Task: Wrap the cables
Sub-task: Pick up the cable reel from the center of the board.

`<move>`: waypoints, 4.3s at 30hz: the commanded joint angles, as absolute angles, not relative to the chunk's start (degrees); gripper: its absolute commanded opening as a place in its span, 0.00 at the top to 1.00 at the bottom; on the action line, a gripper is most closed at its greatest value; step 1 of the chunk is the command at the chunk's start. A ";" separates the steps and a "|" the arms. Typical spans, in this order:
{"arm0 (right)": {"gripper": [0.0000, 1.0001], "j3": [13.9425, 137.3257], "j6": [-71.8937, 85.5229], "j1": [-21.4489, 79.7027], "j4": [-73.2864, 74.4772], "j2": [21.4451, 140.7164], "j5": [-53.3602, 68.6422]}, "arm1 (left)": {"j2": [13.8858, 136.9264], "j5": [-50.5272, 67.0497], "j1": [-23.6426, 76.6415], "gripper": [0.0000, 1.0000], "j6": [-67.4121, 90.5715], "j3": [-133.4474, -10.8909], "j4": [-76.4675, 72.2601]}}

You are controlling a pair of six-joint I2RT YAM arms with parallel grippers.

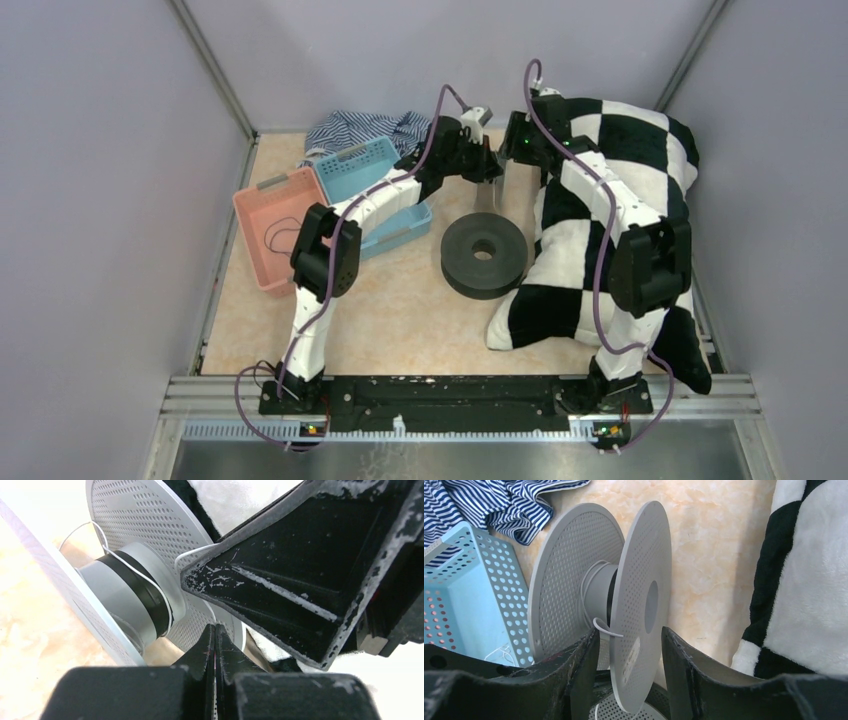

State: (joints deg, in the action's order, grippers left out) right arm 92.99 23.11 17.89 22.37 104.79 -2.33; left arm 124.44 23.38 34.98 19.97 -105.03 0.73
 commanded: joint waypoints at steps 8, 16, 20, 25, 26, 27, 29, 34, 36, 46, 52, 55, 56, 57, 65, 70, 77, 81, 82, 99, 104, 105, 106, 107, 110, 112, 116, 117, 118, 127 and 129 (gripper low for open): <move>0.54 93.12 20.05 20.92 21.77 106.31 -9.12 | 126.22 27.00 34.53 1.00 24.66 -107.88 0.68; 0.61 92.57 19.80 21.01 21.55 107.00 -9.71 | 125.76 28.97 34.16 1.00 26.78 -106.87 -1.93; 0.62 92.19 19.86 21.11 21.33 107.09 -9.56 | 125.59 29.05 34.17 1.00 27.17 -106.26 -2.73; 0.69 91.87 19.89 21.17 21.36 107.16 -9.72 | 125.52 29.52 34.19 1.00 27.59 -105.88 -3.05; 0.70 91.78 19.87 21.25 21.31 107.02 -9.73 | 125.47 29.41 34.19 1.00 27.60 -105.78 -3.07; 0.71 91.68 19.82 21.31 21.28 106.88 -9.85 | 125.46 29.48 34.17 1.00 27.60 -105.69 -3.11; 0.73 91.67 19.36 21.76 21.27 106.63 -10.33 | 125.36 29.42 34.14 1.00 27.68 -105.52 -3.28; 0.79 92.02 17.85 22.88 21.78 106.38 -13.84 | 125.22 29.71 34.15 1.00 28.16 -105.05 -3.82; 0.83 91.83 17.20 23.30 21.89 106.29 -15.55 | 125.10 29.91 34.14 1.00 28.30 -104.94 -3.95; 0.82 90.72 15.64 23.95 21.01 104.85 -17.29 | 124.67 30.07 34.18 1.00 28.10 -104.18 -4.38; 0.88 90.50 15.71 23.99 21.03 104.61 -16.98 | 124.40 29.65 34.19 1.00 27.76 -103.82 -4.04; 1.00 90.11 15.79 23.99 20.75 104.26 -16.88 | 124.37 29.72 34.19 1.00 27.86 -103.63 -4.13; 1.00 90.01 15.92 23.99 20.82 104.18 -16.94 | 124.37 29.71 34.13 1.00 27.86 -103.62 -4.21; 1.00 90.00 16.02 23.99 20.82 104.09 -16.96 | 124.45 29.83 34.18 1.00 27.90 -103.62 -4.26; 1.00 89.07 16.54 24.01 20.50 102.98 -17.18 | 124.24 31.31 34.03 0.84 27.69 -103.45 -4.71; 1.00 89.30 16.68 23.99 20.33 102.14 -16.96 | 122.26 32.48 33.96 0.48 26.68 -100.74 -5.16; 1.00 91.54 17.36 23.99 21.03 102.05 -15.19 | 116.06 31.81 33.93 0.28 22.35 -96.28 -3.06; 1.00 93.49 17.45 23.99 21.68 102.37 -14.95 | 111.67 32.61 33.96 0.27 21.10 -92.03 -2.62; 1.00 93.82 17.53 23.96 21.78 102.41 -14.89 | 110.54 32.84 33.98 0.27 21.03 -90.84 -2.82; 1.00 94.17 19.63 22.21 22.16 101.30 -10.61 | 92.04 34.83 34.03 0.27 16.17 -72.53 -4.72; 1.00 87.54 15.86 22.22 13.20 96.75 -8.37 | 84.04 34.48 33.93 0.27 15.13 -66.64 -8.94; 1.00 86.52 14.35 22.34 11.70 96.19 -8.51 | 82.66 33.58 33.84 0.26 14.93 -65.97 -9.12; 1.00 85.60 12.93 22.33 10.60 95.78 -8.95 | 81.55 32.76 33.70 0.25 14.64 -65.44 -9.02; 1.00 84.80 11.37 22.38 9.50 95.52 -9.19 | 80.63 32.14 33.56 0.25 14.31 -65.02 -8.93; 1.00 82.22 6.55 22.57 6.17 94.79 -9.24 | 79.07 29.99 32.63 0.24 14.17 -64.39 -7.72; 1.00 80.00 3.99 22.54 3.81 94.15 -8.58 | 78.85 29.06 31.76 0.24 14.74 -64.27 -6.75; 1.00 76.94 2.12 22.59 0.60 92.87 -6.53 | 78.83 27.17 30.41 0.25 16.65 -63.00 -6.50; 1.00 77.39 2.68 22.58 1.00 92.73 -6.83 | 78.76 26.23 30.29 0.24 16.74 -62.56 -6.66; 1.00 77.83 3.18 22.59 1.41 92.52 -6.69 | 78.87 25.08 30.32 0.24 16.92 -62.43 -6.58; 1.00 93.12 8.71 22.59 12.75 91.53 -7.55 | 83.13 16.55 27.99 0.08 23.33 -68.31 3.84; 1.00 96.56 9.79 22.59 14.64 91.26 -7.54 | 81.95 14.61 27.52 0.03 25.02 -65.72 1.19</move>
